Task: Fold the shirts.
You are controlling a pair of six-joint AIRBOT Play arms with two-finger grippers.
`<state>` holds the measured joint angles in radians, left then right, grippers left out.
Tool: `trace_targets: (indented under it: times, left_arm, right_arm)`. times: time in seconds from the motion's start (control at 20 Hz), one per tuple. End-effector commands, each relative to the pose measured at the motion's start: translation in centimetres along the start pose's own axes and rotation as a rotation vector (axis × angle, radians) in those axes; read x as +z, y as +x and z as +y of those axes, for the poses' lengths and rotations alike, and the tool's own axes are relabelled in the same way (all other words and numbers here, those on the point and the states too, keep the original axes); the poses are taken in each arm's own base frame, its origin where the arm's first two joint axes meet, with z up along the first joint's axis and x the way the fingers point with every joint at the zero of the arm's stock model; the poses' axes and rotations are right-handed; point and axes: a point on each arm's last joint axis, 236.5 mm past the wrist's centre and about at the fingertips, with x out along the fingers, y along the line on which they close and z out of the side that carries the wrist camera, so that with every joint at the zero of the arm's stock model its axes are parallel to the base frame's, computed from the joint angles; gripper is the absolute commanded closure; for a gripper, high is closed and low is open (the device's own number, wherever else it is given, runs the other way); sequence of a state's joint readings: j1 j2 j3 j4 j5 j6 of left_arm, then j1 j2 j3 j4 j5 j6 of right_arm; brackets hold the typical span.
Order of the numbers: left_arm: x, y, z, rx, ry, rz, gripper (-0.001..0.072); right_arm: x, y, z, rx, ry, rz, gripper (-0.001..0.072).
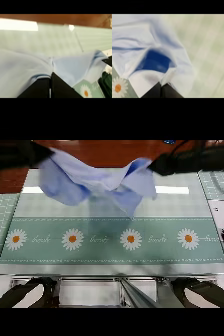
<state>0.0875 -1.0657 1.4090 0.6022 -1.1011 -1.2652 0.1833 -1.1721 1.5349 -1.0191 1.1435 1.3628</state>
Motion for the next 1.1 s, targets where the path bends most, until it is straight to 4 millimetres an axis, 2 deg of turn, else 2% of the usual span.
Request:
trace_targets:
  times: [0.0, 0.15, 0.25, 0.3, 0.4, 0.5, 0.55, 0.65, 0.8, 0.95, 1.05]
  left_arm:
    - [7.1, -7.3, -7.8, -0.019, 0.209, -0.209, 0.0692]
    - [8.5, -12.6, -12.6, -0.005, 0.332, -0.311, 0.0693]
    - [8.8, -16.2, -14.4, 0.064, 0.405, -0.390, 0.0692]
    - [8.6, -18.0, -14.9, 0.122, 0.444, -0.427, 0.0692]
    - [7.2, -20.6, -15.2, 0.243, 0.481, -0.444, 0.0693]
    - [4.6, -22.0, -14.7, 0.346, 0.508, -0.390, 0.0693]
    - [3.5, -22.3, -14.3, 0.372, 0.478, -0.371, 0.0692]
    - [0.8, -21.5, -12.7, 0.381, 0.410, -0.295, 0.0693]
    - [-4.0, -18.0, -7.7, 0.358, 0.258, -0.124, 0.0692]
    - [-10.1, -12.8, -1.1, 0.316, 0.074, 0.092, 0.0692]
    - [-14.4, -9.0, 3.6, 0.293, -0.034, 0.234, 0.0692]
  right_arm:
    - [4.8, -10.4, 3.2, -0.103, -0.169, -0.157, 0.0694]
    - [4.3, -16.8, 4.4, -0.200, -0.230, -0.239, 0.0694]
    - [3.4, -21.2, 3.9, -0.308, -0.213, -0.294, 0.0694]
    - [2.9, -23.4, 3.8, -0.353, -0.200, -0.327, 0.0693]
    - [1.5, -26.5, 4.2, -0.395, -0.178, -0.359, 0.0693]
    - [-0.9, -28.3, 4.1, -0.426, -0.119, -0.336, 0.0694]
    - [-2.0, -28.4, 4.1, -0.422, -0.093, -0.311, 0.0693]
    - [-3.9, -26.7, 4.6, -0.370, -0.053, -0.233, 0.0693]
    - [-7.1, -21.8, 4.1, -0.293, -0.007, -0.071, 0.0694]
    - [-9.1, -16.2, 0.9, -0.298, 0.026, 0.021, 0.0695]
    - [-9.9, -11.7, -1.7, -0.302, 0.069, 0.084, 0.0695]
